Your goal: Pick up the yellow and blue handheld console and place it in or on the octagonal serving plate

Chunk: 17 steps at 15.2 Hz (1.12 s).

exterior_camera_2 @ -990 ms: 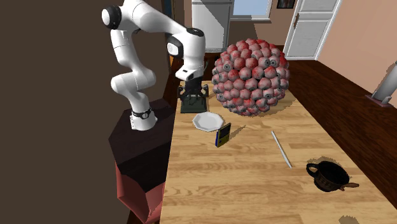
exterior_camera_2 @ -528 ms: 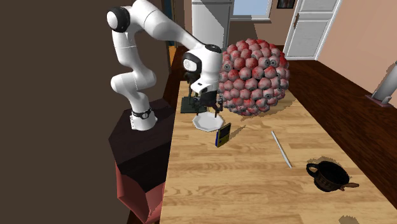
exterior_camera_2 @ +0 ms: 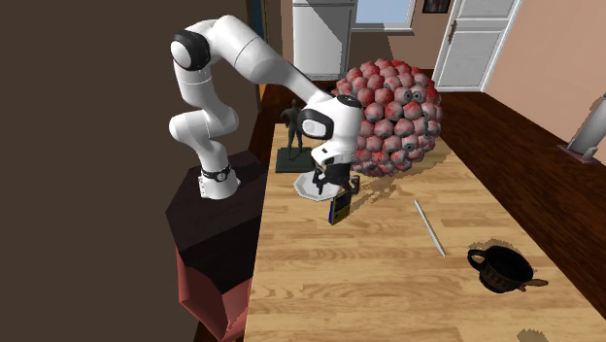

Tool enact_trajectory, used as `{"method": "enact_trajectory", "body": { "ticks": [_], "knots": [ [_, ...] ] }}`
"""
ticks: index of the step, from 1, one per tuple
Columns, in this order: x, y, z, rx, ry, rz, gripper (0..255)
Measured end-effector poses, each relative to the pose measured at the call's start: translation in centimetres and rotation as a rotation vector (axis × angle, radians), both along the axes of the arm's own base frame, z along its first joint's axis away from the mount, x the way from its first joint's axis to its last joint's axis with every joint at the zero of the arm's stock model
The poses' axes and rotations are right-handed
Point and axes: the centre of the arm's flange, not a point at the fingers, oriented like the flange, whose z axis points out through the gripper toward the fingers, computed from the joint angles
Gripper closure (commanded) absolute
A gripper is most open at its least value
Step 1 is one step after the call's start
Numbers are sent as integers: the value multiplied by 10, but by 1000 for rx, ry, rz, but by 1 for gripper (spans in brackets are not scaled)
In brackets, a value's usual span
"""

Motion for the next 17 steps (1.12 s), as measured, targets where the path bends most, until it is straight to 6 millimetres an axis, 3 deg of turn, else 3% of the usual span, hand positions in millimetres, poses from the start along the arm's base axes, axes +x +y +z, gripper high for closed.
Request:
{"method": "enact_trajectory", "body": {
  "ticks": [7,13,14,17],
  "knots": [
    [3,0,-37,-2,-2,-14,0],
    [3,-1,-40,-1,-2,-14,0],
    [3,-1,-40,-1,-2,-14,255],
    [3,-1,-39,-1,-3,-14,255]
  ]
}}
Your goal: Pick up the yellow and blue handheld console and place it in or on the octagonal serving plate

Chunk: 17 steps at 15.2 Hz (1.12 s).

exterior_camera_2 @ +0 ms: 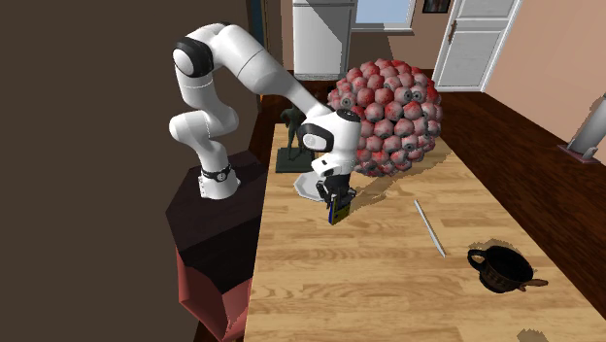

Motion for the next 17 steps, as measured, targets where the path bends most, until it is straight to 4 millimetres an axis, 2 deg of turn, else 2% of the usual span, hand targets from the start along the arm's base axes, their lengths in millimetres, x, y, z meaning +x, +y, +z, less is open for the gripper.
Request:
{"method": "enact_trajectory", "body": {
  "ticks": [8,17],
  "knots": [
    [0,0,2,0,1,0,255],
    [-1,0,48,0,0,0,255]
  ]
}}
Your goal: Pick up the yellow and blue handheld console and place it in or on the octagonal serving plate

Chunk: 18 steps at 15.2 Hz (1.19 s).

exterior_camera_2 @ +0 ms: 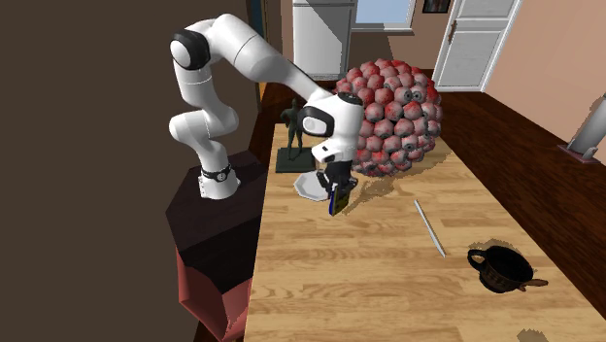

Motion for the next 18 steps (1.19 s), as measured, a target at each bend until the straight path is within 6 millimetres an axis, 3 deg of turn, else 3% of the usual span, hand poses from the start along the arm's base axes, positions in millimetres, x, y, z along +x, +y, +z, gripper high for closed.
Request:
{"method": "enact_trajectory", "body": {
  "ticks": [7,8,18],
  "knots": [
    [1,-1,34,0,0,0,255],
    [-5,2,37,0,0,0,255],
    [-126,26,59,-1,0,1,255]
  ]
}}
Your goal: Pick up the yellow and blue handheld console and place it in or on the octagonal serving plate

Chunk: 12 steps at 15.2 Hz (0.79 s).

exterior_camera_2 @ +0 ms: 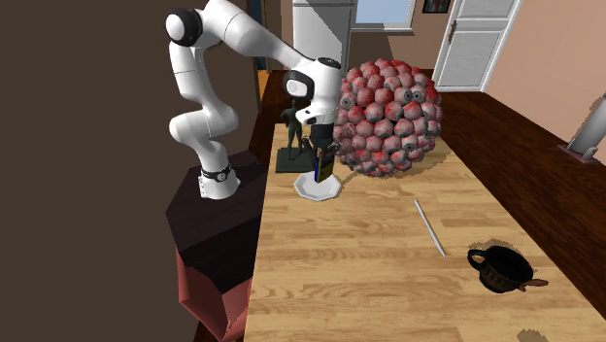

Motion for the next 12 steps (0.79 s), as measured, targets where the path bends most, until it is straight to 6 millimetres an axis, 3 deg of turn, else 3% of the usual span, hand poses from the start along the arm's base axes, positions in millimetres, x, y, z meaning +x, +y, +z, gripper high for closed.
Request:
{"method": "enact_trajectory", "body": {
  "ticks": [5,12],
  "knots": [
    [-64,15,10,0,0,0,255],
    [-76,19,-23,1,1,-1,255]
  ]
}}
